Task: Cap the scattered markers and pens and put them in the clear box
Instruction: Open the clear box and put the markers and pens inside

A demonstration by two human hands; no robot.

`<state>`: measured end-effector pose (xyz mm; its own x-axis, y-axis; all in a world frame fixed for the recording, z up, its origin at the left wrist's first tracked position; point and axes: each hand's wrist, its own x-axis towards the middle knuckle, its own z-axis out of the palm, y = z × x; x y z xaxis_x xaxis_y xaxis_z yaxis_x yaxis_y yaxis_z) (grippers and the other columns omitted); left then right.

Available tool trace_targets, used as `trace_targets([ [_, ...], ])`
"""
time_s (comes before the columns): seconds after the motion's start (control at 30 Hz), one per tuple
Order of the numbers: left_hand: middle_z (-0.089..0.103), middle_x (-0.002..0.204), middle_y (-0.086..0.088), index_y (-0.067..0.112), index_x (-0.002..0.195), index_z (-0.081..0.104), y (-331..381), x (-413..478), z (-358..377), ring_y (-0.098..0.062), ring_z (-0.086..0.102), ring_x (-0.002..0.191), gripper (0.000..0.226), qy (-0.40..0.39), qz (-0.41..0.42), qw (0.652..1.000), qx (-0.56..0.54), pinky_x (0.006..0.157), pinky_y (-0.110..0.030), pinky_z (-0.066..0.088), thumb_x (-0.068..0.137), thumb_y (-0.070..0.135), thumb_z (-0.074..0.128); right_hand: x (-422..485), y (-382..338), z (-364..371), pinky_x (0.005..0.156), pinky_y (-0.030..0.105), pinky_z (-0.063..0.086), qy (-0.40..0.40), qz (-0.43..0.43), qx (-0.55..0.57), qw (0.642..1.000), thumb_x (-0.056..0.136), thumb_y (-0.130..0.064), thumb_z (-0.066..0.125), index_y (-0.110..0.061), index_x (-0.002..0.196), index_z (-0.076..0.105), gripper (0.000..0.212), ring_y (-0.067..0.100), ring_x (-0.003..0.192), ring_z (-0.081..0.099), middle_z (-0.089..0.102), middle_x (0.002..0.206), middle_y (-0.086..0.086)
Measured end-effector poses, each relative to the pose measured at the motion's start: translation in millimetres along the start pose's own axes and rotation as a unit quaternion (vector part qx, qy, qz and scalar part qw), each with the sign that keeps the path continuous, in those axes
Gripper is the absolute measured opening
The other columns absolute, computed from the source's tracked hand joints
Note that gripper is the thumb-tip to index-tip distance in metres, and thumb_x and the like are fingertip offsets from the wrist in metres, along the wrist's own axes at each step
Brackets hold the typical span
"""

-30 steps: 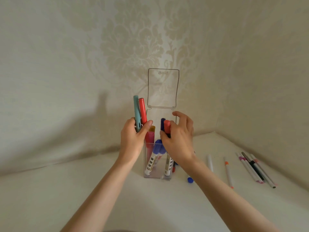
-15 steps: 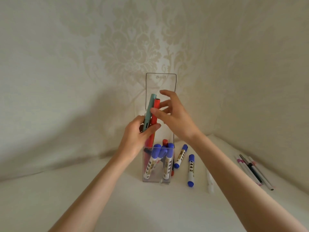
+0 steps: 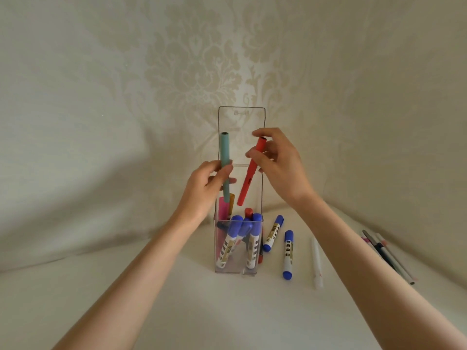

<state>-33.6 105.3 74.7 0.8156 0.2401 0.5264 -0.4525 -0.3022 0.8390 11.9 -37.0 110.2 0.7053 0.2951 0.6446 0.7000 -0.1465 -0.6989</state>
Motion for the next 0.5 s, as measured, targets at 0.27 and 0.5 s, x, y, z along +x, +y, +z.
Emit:
trace_targets([
  [0.27, 0.061, 0.084, -0.006, 0.038, 0.144, 0.015, -12.5, 1.8, -3.8, -0.010, 0.068, 0.072, 0.079, 0.015, 0.038, 0.995, 0.093, 0.066, -0.011, 0.052, 0.086, 0.010, 0.060, -24.1, 22.6, 6.5, 0.067, 0.026, 0.052, -0.051, -0.037, -0.211, 0.975, 0.085, -0.017, 0.065, -0.011, 0.098, 0.051, 0.021, 0.016, 0.074, 0.059, 0.058, 0.095, 0.002],
  [0.5, 0.060, 0.084, 0.002, 0.030, 0.132, 0.037, -11.7, -16.9, -0.5, -0.009, 0.063, 0.069, 0.057, -0.007, 0.058, 0.969, 0.238, 0.060, -0.011, 0.050, 0.084, 0.016, 0.065, -37.6, 45.9, 15.0, 0.066, 0.035, 0.046, -0.042, -0.160, -0.420, 0.892, 0.070, -0.021, 0.078, -0.009, 0.071, 0.071, 0.014, 0.028, 0.082, 0.054, 0.063, 0.087, 0.007],
])
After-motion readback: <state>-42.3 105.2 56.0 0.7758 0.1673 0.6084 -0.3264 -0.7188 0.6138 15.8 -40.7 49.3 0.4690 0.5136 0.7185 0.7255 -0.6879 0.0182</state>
